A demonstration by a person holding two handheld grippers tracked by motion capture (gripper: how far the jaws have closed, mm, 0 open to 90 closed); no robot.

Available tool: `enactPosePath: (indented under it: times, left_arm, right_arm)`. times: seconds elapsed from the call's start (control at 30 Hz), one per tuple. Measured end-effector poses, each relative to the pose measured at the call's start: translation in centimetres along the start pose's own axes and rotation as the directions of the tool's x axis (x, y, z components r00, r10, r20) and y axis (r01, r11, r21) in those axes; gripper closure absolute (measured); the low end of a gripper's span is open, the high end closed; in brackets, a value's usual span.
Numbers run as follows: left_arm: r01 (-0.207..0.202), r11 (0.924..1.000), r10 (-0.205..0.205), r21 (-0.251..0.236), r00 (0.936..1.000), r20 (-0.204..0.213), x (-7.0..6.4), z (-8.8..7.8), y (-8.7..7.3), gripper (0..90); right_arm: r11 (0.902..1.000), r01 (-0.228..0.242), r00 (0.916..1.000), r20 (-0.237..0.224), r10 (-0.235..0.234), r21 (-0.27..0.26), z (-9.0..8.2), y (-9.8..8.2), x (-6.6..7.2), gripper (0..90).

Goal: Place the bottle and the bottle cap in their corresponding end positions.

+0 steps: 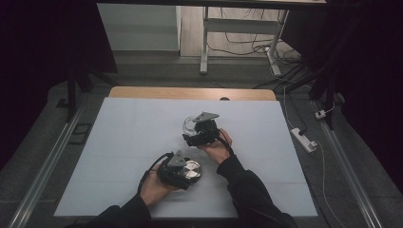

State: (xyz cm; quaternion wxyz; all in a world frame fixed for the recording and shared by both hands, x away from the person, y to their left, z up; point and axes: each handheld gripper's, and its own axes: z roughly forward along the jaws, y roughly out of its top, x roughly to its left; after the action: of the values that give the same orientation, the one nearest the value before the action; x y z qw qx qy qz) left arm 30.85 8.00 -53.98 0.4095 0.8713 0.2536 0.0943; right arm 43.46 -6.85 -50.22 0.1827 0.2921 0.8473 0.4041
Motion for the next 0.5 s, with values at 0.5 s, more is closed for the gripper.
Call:
enactPosePath:
  times: [0.5]
  left_arm:
    - [0.007,0.9981,-0.007,0.061,1.0000,0.005,0.14,0.61,0.24,20.2]
  right_arm:
    - [0.9996,-0.027,0.9994,-0.020,0.027,0.013,0.23,-0.54,-0.39,14.7]
